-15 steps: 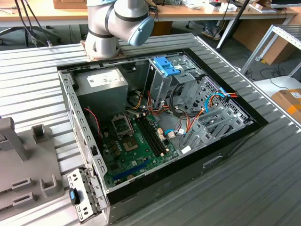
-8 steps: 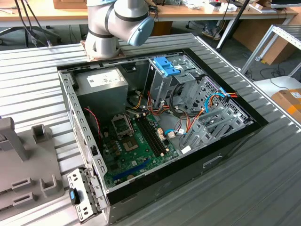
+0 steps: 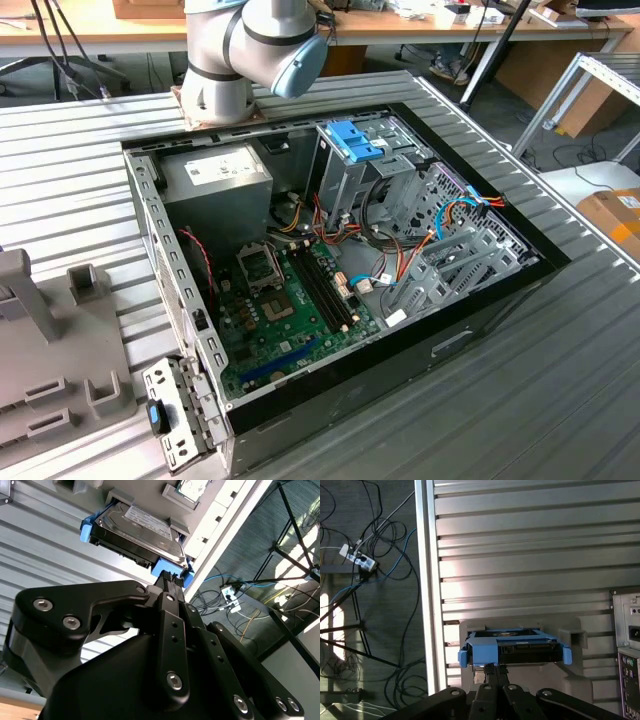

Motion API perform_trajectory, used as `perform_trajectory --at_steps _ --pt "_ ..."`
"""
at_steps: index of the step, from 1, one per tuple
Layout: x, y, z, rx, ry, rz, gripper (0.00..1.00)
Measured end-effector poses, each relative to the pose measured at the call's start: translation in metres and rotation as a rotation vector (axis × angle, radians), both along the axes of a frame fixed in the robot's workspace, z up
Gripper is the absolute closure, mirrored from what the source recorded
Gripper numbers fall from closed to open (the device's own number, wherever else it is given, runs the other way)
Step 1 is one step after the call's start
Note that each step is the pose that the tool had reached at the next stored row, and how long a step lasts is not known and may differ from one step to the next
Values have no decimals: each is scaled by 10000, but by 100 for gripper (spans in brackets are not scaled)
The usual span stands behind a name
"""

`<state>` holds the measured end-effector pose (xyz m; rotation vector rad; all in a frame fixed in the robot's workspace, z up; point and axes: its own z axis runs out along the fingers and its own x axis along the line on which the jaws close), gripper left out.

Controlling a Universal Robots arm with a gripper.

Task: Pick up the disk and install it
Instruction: 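Pick up the disk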

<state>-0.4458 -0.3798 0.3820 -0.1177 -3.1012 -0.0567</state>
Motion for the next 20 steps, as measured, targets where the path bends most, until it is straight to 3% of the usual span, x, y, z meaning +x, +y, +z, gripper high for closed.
perform_trajectory --at_steps 20 --pt "0 1 0 0 0 305 89"
